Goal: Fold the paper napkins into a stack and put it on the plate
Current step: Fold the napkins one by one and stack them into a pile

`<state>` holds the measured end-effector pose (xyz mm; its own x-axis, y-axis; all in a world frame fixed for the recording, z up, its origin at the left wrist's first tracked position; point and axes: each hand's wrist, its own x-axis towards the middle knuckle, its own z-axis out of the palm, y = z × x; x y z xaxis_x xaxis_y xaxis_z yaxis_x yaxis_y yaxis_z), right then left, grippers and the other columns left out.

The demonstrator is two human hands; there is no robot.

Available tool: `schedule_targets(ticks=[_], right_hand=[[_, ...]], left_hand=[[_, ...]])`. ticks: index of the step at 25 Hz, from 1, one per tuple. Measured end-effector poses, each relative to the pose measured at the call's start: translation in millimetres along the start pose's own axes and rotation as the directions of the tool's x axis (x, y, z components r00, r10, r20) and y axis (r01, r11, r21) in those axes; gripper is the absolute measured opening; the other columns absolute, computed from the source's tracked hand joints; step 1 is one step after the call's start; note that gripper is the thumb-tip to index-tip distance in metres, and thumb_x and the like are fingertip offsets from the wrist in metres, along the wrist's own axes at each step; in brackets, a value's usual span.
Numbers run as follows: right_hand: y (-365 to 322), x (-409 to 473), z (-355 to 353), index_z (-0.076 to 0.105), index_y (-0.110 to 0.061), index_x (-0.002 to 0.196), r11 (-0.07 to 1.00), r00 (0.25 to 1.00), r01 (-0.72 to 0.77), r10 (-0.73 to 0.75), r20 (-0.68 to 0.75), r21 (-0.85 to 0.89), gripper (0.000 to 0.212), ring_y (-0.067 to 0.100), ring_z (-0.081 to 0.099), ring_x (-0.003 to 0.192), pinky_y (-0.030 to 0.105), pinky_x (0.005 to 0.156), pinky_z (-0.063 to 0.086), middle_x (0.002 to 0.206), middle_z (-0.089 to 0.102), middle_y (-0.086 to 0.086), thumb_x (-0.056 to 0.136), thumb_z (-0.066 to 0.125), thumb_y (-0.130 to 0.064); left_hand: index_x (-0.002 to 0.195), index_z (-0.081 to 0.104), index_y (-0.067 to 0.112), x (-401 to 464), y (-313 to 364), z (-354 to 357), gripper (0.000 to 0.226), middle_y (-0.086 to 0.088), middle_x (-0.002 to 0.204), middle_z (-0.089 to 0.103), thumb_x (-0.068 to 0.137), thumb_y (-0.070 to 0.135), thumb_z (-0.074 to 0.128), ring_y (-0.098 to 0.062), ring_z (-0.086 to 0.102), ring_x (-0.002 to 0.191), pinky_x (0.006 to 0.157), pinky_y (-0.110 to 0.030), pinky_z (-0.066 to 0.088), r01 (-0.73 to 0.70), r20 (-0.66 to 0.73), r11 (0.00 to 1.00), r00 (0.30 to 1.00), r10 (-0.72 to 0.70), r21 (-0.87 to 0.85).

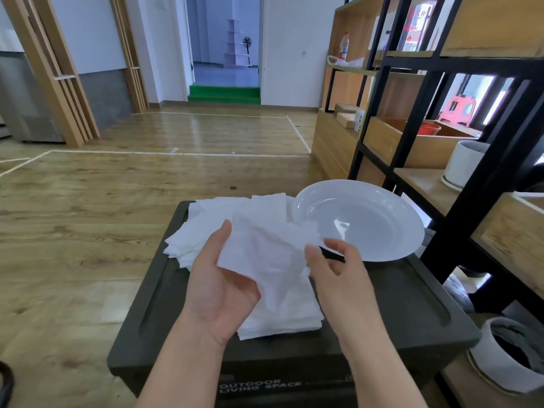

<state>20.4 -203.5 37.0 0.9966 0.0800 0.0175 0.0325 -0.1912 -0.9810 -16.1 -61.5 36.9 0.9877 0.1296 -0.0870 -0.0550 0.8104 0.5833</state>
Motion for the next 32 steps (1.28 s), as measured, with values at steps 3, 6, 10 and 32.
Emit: schedule_targets(ticks=[3, 6, 10, 32], right_hand=[[-3.3, 8.3, -3.8, 0.043, -0.046, 0.111, 0.976, 0.989, -0.044, 0.012, 0.148, 0.213, 0.043, -0.002, 0.068, 0.078, 0.010, 0.053, 0.050, 0.079, 0.070, -0.024, 0.083, 0.070, -0.028], [-3.7, 12.4, -9.8, 0.044, -0.050, 0.112, 0.969, 0.988, 0.120, -0.137, 0.068, 0.218, 0.048, 0.003, 0.069, 0.078, 0.014, 0.058, 0.054, 0.082, 0.073, -0.011, 0.085, 0.069, -0.019], [0.7, 14.3, -18.2, 0.045, -0.052, 0.111, 0.967, 0.980, 0.184, -0.195, 0.049, 0.178, 0.049, 0.002, 0.069, 0.077, 0.008, 0.056, 0.050, 0.081, 0.073, -0.006, 0.084, 0.070, -0.020], [6.1, 17.8, -31.9, 0.070, -0.028, 0.099, 0.803, 0.863, 0.472, -0.505, 0.007, -0.363, 0.017, -0.016, 0.051, 0.086, -0.004, 0.076, 0.037, 0.091, 0.059, -0.020, 0.086, 0.068, -0.019]], left_hand=[[0.117, 0.067, 0.010, 0.7, -4.0, -3.1, 0.044, -0.012, 0.116, 0.068, 0.078, 0.031, 0.062, -0.029, 0.066, 0.103, 0.078, -0.039, 0.056, -0.002, 0.003, 0.999, 1.000, 0.002, 0.039], [0.105, 0.072, 0.012, -0.3, 1.7, 0.1, 0.038, -0.007, 0.104, 0.072, 0.073, 0.031, 0.066, -0.022, 0.068, 0.096, 0.072, -0.033, 0.056, -0.092, 0.044, 0.968, 0.996, 0.084, 0.233], [0.090, 0.078, 0.027, -1.5, 11.1, 1.6, 0.017, 0.002, 0.094, 0.076, 0.079, 0.020, 0.067, -0.008, 0.070, 0.080, 0.068, -0.023, 0.055, -0.236, -0.030, 0.798, 0.953, 0.303, 0.555], [0.097, 0.067, 0.048, -10.1, 12.2, -1.1, 0.035, 0.026, 0.093, 0.059, 0.064, 0.040, 0.078, 0.005, 0.052, 0.086, 0.068, -0.005, 0.041, -0.274, 0.226, 0.012, 0.818, 0.529, 0.962]])
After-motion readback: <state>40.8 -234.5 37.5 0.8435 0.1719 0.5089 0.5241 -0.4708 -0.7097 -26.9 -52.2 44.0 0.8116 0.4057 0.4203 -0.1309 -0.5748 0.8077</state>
